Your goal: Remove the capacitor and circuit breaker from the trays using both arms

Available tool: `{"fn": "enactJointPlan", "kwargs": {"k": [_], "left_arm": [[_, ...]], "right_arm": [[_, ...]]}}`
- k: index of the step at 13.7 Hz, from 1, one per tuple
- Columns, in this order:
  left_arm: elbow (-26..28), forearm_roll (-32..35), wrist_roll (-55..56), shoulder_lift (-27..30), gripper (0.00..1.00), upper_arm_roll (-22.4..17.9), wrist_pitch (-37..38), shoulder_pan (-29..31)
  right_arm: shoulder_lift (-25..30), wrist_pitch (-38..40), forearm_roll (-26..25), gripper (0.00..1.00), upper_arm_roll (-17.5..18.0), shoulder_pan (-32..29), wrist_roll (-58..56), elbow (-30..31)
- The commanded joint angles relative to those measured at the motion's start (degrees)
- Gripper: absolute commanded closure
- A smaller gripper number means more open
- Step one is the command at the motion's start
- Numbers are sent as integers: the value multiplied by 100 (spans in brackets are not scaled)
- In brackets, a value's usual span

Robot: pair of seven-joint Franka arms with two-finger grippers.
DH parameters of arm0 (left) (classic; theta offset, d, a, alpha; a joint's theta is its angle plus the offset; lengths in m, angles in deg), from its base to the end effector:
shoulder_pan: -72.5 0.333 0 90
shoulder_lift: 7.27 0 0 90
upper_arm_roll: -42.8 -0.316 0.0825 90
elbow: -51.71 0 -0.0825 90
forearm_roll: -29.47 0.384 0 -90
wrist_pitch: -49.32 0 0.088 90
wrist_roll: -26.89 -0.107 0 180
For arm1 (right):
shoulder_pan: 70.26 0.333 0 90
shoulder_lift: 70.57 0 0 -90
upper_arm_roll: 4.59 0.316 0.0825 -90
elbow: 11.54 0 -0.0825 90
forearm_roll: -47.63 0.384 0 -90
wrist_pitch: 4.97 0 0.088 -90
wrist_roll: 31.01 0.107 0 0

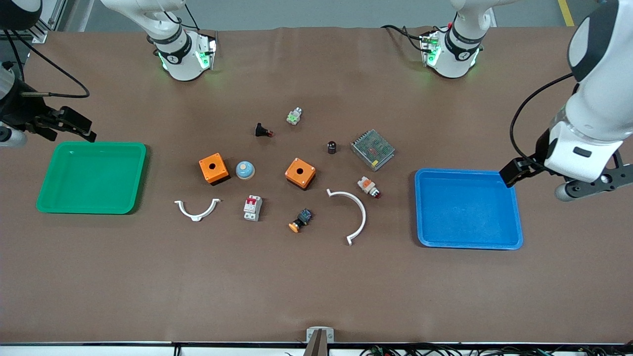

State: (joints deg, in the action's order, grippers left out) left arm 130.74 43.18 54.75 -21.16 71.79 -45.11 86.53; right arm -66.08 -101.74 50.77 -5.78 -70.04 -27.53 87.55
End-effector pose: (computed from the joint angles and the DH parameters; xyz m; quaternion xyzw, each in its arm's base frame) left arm 0.6212 -0.1014 0.5950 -0.9912 -0.1140 -0.0481 0.0470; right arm 0.5389 -0.0043 0.6025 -0.9986 0.0415 -0.0183 0.0285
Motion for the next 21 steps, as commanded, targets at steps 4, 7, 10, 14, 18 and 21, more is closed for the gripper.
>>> {"fn": "enactJointPlan", "kwargs": {"k": [4, 7, 10, 14, 18, 21], "left_arm": [[69, -299, -343, 202, 0, 55, 100, 284], [69, -308, -632, 185, 0, 46, 91, 293], [69, -308, -686, 193, 0, 63, 100, 293], [515, -692, -878, 701, 0, -1003, 91, -626], [1141, -957, -1477, 1151, 0, -2088, 100, -1454], [1256, -1125, -1756, 1221, 0, -2134, 100, -1342]], "right_arm": [[-220, 123, -190, 0, -57, -93, 21, -601], [-229, 123, -410, 0, -66, -102, 22, -715], [-238, 106, -402, 0, -66, -93, 48, -786], [-238, 71, -340, 0, -75, -102, 101, -795], [-229, 71, -314, 0, -75, -145, 92, -874], [-229, 123, -314, 0, -75, -163, 57, -1084]]}}
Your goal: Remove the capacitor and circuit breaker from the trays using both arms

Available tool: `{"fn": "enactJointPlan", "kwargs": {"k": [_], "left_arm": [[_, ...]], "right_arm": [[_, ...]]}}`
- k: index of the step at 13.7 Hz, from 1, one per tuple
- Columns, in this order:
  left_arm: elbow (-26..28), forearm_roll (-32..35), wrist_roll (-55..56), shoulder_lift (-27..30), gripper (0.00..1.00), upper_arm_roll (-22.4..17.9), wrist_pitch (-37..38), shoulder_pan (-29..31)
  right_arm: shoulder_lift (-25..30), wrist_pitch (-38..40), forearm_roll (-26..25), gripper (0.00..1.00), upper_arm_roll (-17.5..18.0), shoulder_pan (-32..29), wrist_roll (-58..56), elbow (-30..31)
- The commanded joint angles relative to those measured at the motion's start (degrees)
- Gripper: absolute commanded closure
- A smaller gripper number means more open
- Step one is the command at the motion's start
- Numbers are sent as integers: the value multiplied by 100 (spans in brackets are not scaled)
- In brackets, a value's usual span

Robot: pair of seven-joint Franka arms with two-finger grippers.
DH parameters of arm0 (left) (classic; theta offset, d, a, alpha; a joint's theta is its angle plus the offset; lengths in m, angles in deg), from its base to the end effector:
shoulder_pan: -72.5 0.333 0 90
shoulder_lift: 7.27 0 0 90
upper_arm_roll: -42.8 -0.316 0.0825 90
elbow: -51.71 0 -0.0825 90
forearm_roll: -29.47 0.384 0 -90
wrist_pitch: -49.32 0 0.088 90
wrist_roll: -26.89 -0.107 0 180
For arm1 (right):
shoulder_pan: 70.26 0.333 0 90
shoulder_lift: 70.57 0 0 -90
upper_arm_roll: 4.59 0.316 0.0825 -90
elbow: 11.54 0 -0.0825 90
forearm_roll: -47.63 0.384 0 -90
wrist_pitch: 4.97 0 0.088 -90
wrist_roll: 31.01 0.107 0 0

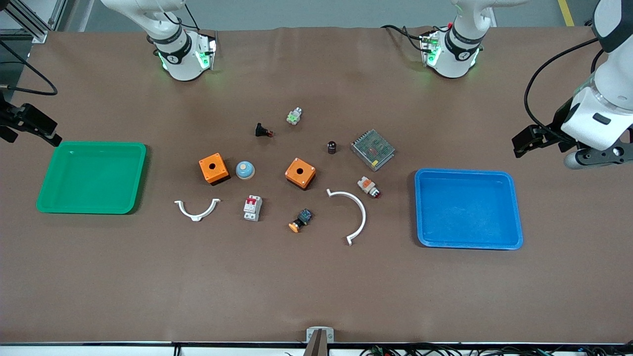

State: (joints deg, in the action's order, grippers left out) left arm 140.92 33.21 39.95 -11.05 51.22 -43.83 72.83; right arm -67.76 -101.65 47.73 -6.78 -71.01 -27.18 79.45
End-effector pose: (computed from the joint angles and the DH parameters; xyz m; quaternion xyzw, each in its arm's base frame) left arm 0.5746 -0.0722 0.5990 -0.9987 -0.0418 -0.0068 0.0270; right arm 0.5502 -0.0287 0.6545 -0.9955 0.0590 -0.0741 0.0024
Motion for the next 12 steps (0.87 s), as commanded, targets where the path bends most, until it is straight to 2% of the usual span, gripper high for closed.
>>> {"fn": "enactJointPlan", "kwargs": {"k": [1, 3, 12], "left_arm": [[264, -128, -452, 272, 0, -95, -28, 46], [466, -136, -471, 535, 0, -86, -46, 63], [405, -435, -1016, 677, 0, -86, 235, 72]], "right_arm": [[-61, 114, -1, 0, 25, -109, 21, -310], [-52, 123, 7, 0, 34, -110, 12, -310], [-43, 150, -1, 0, 34, -118, 12, -354]]}}
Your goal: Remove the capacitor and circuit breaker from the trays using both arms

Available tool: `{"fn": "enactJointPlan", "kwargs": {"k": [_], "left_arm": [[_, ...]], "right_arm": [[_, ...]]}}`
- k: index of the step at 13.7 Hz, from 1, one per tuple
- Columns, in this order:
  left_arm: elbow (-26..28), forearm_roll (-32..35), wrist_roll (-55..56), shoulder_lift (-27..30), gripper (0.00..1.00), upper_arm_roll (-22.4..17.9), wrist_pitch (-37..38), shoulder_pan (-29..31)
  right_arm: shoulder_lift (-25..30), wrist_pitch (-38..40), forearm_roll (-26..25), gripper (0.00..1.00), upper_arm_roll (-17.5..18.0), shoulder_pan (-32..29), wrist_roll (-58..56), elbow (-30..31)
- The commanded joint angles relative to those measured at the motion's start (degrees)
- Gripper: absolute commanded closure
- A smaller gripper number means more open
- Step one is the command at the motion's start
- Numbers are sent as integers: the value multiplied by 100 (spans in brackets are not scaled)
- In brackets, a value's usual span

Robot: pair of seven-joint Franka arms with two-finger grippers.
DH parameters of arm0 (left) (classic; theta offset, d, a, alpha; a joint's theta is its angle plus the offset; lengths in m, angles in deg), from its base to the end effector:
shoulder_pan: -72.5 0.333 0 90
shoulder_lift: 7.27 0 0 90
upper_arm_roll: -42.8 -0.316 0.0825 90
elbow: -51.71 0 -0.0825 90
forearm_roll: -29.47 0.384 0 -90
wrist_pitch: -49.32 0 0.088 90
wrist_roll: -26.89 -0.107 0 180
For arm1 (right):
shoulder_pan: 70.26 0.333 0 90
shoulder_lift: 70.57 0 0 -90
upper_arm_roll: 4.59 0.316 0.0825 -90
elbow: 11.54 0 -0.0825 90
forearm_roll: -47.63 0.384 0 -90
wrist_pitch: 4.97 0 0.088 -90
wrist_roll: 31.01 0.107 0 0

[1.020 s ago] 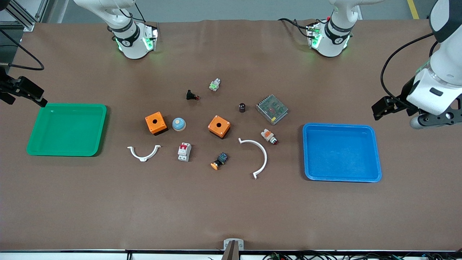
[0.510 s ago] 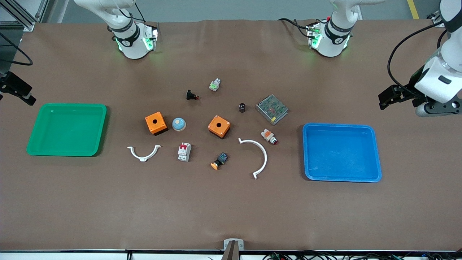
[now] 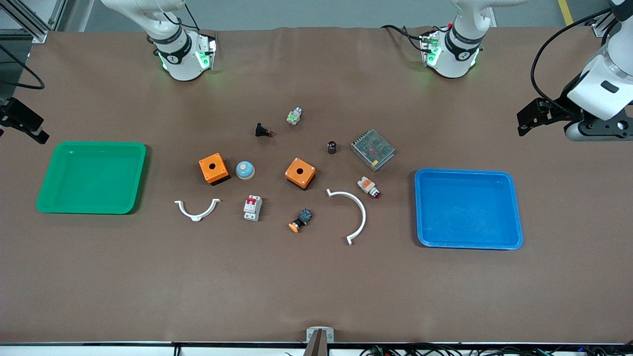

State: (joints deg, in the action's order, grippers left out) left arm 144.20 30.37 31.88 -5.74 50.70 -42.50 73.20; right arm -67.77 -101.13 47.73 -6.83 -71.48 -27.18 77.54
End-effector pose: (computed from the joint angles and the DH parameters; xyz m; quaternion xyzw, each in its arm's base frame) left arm 0.5448 -0.0682 0.6214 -0.9997 0.0195 -0.0084 0.0088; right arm 0.5488 -0.0336 0.6696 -0.9943 0.0634 -0.0861 0.0021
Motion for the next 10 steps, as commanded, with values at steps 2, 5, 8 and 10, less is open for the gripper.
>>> {"fn": "enactJointPlan", "kwargs": {"k": [2, 5, 8, 10], "left_arm": [[-20, -151, -358, 85, 0, -87, 121, 131], [-64, -151, -316, 58, 0, -78, 121, 141], [-161, -116, -271, 58, 0, -61, 173, 132], [-161, -107, -271, 49, 0, -43, 208, 114]], "right_arm": [[-42, 88, -1, 0, 40, -71, 13, -163], [-42, 88, -1, 0, 40, -71, 13, -163], [-42, 88, -1, 0, 40, -71, 13, -163], [-42, 88, -1, 0, 40, -71, 13, -172]]}}
